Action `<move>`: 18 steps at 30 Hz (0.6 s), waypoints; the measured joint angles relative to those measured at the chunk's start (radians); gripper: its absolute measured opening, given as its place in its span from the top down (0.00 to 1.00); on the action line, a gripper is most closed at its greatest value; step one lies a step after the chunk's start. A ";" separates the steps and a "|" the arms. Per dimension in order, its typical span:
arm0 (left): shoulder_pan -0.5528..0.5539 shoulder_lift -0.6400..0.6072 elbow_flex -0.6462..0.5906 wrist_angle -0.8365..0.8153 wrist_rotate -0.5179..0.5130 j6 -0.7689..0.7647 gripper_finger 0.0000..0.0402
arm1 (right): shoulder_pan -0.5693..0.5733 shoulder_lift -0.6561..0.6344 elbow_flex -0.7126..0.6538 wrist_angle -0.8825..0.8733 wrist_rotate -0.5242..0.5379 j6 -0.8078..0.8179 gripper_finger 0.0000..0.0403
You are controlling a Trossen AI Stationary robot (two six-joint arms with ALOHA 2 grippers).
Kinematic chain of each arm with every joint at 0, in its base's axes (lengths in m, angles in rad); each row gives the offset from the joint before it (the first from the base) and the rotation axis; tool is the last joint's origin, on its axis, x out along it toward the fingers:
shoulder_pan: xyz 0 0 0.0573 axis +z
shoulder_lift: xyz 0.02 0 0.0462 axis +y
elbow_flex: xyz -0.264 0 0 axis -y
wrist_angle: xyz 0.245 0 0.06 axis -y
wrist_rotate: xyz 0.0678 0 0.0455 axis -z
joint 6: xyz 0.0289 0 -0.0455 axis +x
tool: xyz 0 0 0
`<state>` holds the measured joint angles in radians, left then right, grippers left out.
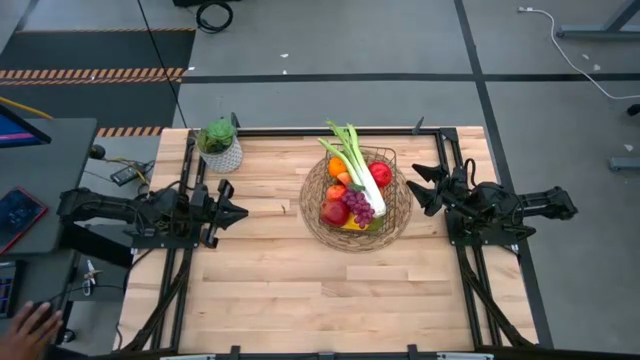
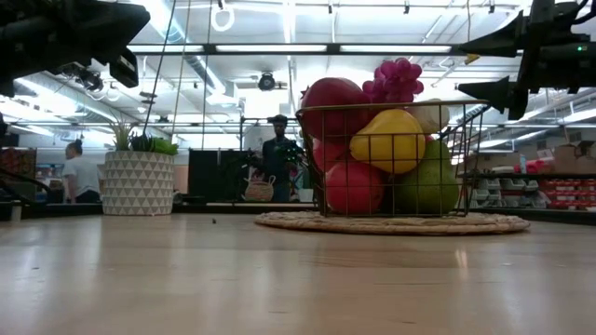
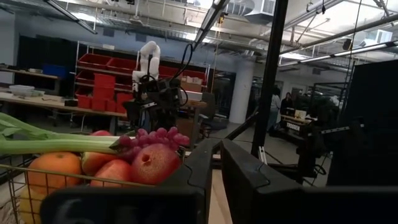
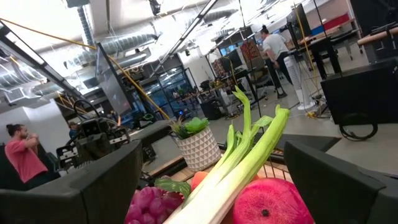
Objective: Build produce basket
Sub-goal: Return to Home Position
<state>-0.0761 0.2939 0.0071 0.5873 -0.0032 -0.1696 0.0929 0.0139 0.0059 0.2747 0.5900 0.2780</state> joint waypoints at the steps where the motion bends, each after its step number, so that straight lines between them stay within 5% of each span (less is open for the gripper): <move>1: 0.000 0.000 0.000 0.000 0.000 0.000 0.90 | 0.000 0.000 0.000 0.000 0.000 0.000 0.02; 18: 0.000 0.000 0.000 0.000 0.000 0.000 0.91 | 0.000 0.000 0.000 0.000 0.000 0.000 0.02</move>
<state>-0.0761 0.2943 0.0071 0.5873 -0.0032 -0.1699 0.0929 0.0139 0.0059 0.2749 0.5900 0.2779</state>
